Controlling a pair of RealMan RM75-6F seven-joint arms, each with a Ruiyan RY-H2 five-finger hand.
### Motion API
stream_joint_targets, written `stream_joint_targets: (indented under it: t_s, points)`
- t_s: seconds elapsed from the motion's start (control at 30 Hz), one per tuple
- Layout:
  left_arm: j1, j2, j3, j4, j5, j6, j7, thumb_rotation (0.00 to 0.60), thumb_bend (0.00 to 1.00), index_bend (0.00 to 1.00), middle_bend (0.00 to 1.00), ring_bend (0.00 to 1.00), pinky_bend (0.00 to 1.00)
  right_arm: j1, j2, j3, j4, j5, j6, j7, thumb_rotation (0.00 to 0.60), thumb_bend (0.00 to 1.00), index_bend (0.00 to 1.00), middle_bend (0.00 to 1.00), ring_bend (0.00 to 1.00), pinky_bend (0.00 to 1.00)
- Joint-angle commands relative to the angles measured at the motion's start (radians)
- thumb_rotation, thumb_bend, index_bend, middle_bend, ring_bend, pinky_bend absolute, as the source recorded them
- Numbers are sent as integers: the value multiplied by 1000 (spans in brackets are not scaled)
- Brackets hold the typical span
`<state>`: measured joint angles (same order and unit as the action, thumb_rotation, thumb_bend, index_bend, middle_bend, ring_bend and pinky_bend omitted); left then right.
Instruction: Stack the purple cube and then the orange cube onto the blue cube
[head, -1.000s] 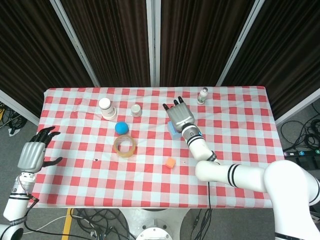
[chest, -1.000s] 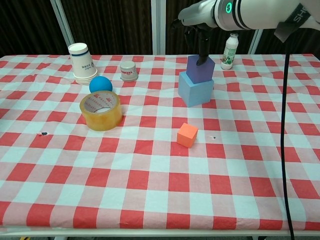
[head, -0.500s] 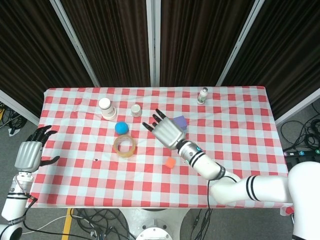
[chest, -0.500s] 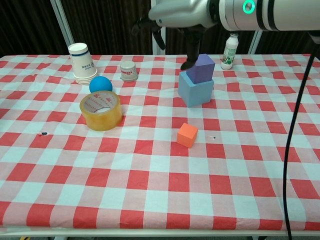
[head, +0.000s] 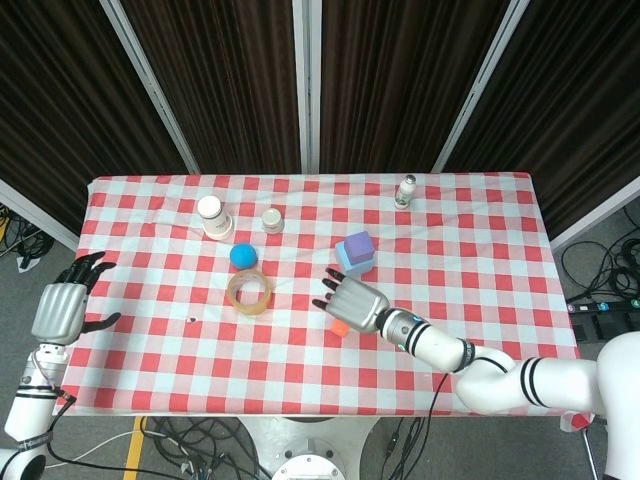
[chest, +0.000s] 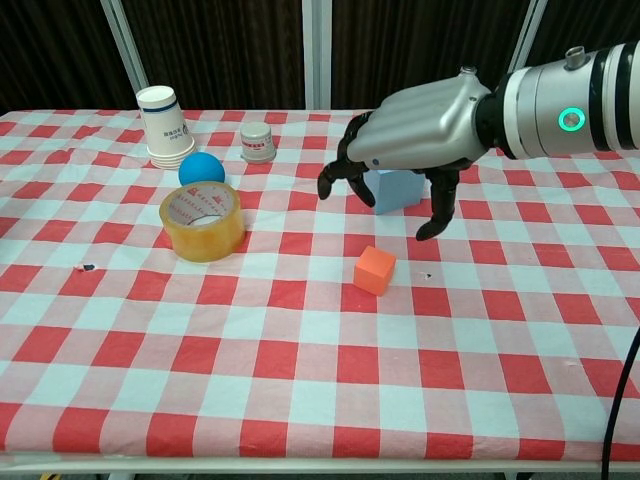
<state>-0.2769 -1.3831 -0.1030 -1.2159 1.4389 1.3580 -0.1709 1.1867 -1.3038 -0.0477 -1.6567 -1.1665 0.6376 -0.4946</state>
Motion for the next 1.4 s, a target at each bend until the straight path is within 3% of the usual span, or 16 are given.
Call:
stream_joint_targets:
  t_s: [0.03, 0.53, 0.93, 1.4]
  points:
    - [0, -1, 0, 2, 0, 0, 0, 600, 112, 287, 245, 162, 290, -14, -23, -9, 46, -45, -29, 47, 600, 92, 159, 366, 94, 0]
    - [1, -10, 0, 23, -12, -12, -1, 600, 111, 287, 245, 163, 290, -17, -109, 7, 155, -188, -116, 219, 600, 107, 191, 383, 94, 0]
    - [3, -16, -6, 36, -28, -23, 0, 600, 111, 287, 245, 162, 290, -7, -142, 41, 213, -283, -109, 332, 600, 114, 206, 386, 94, 0]
    - [3, -23, -5, 54, -36, -37, -3, 600, 112, 287, 245, 163, 290, 11, -181, 34, 300, -329, -154, 399, 600, 113, 209, 392, 94, 0]
